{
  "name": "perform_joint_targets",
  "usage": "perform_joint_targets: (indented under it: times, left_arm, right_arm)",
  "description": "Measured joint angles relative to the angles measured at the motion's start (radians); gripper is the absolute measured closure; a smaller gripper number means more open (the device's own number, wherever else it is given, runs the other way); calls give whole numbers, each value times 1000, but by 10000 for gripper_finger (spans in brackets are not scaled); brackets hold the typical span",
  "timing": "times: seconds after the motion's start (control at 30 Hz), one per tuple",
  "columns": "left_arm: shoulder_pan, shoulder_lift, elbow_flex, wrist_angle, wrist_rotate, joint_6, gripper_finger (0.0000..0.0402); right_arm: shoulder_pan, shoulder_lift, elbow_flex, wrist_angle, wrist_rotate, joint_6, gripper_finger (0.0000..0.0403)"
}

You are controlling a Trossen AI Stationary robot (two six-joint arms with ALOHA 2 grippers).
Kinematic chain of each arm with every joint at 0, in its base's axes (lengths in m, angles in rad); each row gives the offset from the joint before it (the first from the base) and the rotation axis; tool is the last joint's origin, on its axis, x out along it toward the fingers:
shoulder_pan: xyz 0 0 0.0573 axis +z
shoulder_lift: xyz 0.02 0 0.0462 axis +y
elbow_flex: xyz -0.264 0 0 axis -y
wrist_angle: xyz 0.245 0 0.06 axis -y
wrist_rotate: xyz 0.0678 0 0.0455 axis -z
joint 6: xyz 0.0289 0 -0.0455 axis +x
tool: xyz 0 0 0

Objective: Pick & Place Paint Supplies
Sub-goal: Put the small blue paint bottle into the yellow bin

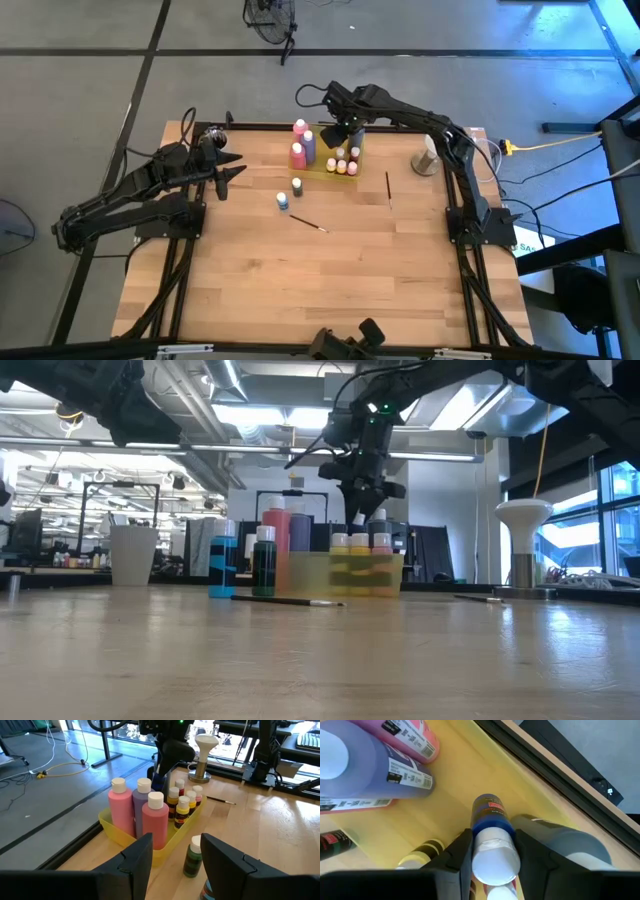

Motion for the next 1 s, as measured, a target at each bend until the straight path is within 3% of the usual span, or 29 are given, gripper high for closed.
perform_joint_targets:
  times: [1.0]
  left_arm:
    - [0, 0, 0, -1, 10, 0, 240]
  right_arm:
    - [-16, 60, 3, -30, -46, -29, 289]
